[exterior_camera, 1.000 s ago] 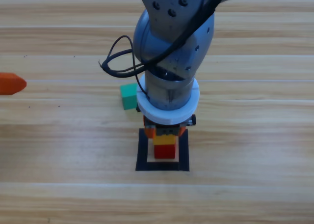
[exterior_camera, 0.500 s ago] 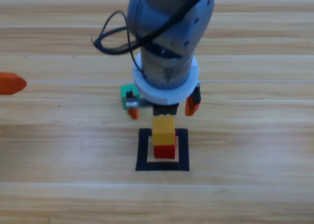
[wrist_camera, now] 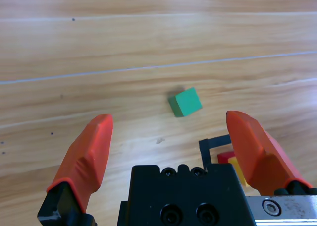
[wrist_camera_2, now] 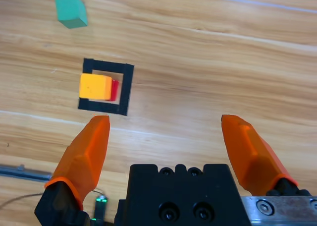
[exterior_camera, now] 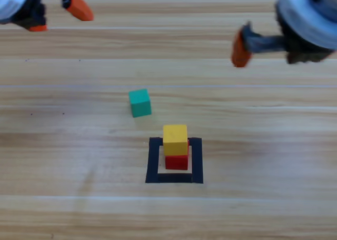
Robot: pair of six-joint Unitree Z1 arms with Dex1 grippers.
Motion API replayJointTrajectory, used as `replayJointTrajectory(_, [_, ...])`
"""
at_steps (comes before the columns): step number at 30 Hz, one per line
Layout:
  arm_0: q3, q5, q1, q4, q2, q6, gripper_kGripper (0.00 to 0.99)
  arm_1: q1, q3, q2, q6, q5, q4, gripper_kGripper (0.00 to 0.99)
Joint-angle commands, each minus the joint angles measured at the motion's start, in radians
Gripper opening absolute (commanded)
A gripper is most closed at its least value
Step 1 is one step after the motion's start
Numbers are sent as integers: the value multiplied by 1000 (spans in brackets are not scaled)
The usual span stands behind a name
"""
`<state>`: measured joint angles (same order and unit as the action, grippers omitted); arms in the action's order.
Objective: Stack the blocks in the rectangular block: red at the bottom, yellow in the middle, green on top
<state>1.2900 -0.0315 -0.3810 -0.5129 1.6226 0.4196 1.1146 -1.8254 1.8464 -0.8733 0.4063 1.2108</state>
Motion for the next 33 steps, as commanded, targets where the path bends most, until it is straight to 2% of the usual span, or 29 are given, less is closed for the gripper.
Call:
replayJointTrajectory(1, [164, -7, -50, -82, 224, 64, 977, -157, 535, -351, 155, -107, -410, 990])
replayJointTrajectory(3, [235, -11, -70, -124, 289, 76, 977, -216, 709, -467, 226, -162, -537, 990])
replayJointTrajectory(6, [353, -2, -108, -196, 384, 102, 977, -246, 851, -575, 303, -187, -620, 990])
replayJointTrajectory(12, [761, 105, -219, -484, 640, 202, 976, -246, 899, -543, 361, -216, -649, 990])
replayJointTrajectory(17, [970, 136, -248, -627, 772, 288, 977, -248, 916, -516, 415, -287, -697, 990])
replayJointTrajectory(20, [994, 142, -250, -653, 793, 338, 988, -248, 916, -495, 461, -348, -743, 990])
replayJointTrajectory(27, [990, 180, -248, -696, 787, 430, 990, -240, 824, -409, 488, -391, -748, 989])
replayJointTrajectory(30, [988, 193, -248, -725, 795, 466, 990, -234, 816, -397, 499, -386, -751, 989])
replayJointTrajectory(33, [980, 196, -254, -748, 810, 490, 990, -217, 836, -392, 533, -314, -775, 989])
